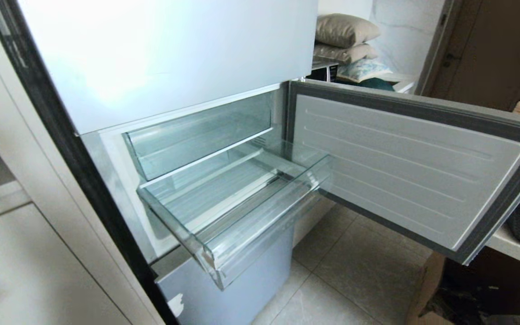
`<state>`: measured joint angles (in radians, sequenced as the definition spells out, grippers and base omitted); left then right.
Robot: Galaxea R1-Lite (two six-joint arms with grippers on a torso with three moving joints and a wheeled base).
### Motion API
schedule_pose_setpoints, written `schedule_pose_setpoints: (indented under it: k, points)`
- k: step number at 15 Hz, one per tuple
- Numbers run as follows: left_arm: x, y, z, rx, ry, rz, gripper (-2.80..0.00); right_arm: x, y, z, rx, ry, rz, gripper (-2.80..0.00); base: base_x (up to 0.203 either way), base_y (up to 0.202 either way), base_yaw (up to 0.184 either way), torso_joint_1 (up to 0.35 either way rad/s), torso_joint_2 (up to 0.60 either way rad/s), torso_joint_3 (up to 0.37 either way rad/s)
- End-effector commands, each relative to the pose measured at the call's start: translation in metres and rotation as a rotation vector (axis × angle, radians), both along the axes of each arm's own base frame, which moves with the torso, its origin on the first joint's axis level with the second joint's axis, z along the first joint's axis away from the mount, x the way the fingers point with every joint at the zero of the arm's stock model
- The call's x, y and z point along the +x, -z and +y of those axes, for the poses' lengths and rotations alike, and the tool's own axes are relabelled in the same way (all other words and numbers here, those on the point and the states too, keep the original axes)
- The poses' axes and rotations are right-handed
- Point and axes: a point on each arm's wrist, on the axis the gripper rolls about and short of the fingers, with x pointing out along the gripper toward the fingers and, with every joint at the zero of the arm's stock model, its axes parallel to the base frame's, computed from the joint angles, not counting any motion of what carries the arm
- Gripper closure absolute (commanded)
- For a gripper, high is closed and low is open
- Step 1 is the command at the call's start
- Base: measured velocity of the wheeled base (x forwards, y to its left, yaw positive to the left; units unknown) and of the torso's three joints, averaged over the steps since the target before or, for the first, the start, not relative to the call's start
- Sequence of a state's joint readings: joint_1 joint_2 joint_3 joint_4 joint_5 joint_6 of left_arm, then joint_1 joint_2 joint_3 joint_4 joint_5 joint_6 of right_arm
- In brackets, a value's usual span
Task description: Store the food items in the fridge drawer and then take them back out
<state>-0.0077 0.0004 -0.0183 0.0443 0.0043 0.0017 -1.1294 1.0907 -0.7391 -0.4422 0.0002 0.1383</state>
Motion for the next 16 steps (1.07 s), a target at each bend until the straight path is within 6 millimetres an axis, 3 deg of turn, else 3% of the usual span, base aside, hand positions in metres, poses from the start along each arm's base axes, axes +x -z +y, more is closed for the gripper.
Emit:
schedule_pose_setpoints:
  k: [1,7,12,16]
  points:
    - [0.0,0.0,0.0,0.0,0.0,0.0,0.0,0.02,0.034,-0.046,0.166,-0.004,0.076,0.0,0.0,0.0,0.0,0.0,0.0,0.0]
    - [0.0,0.0,0.0,0.0,0.0,0.0,0.0,0.069,0.131,-0.141,0.424,-0.271,0.142,0.0,0.0,0.0,0.0,0.0,0.0,0.0]
    - [0.0,0.0,0.0,0.0,0.001,0.0,0.0,0.108,0.178,-0.218,0.419,-0.434,0.12,0.0,0.0,0.0,0.0,0.0,0.0,0.0]
    - [0.0,0.0,0.0,0.0,0.0,0.0,0.0,0.132,0.219,-0.259,0.434,-0.476,0.125,0.0,0.0,0.0,0.0,0.0,0.0,0.0]
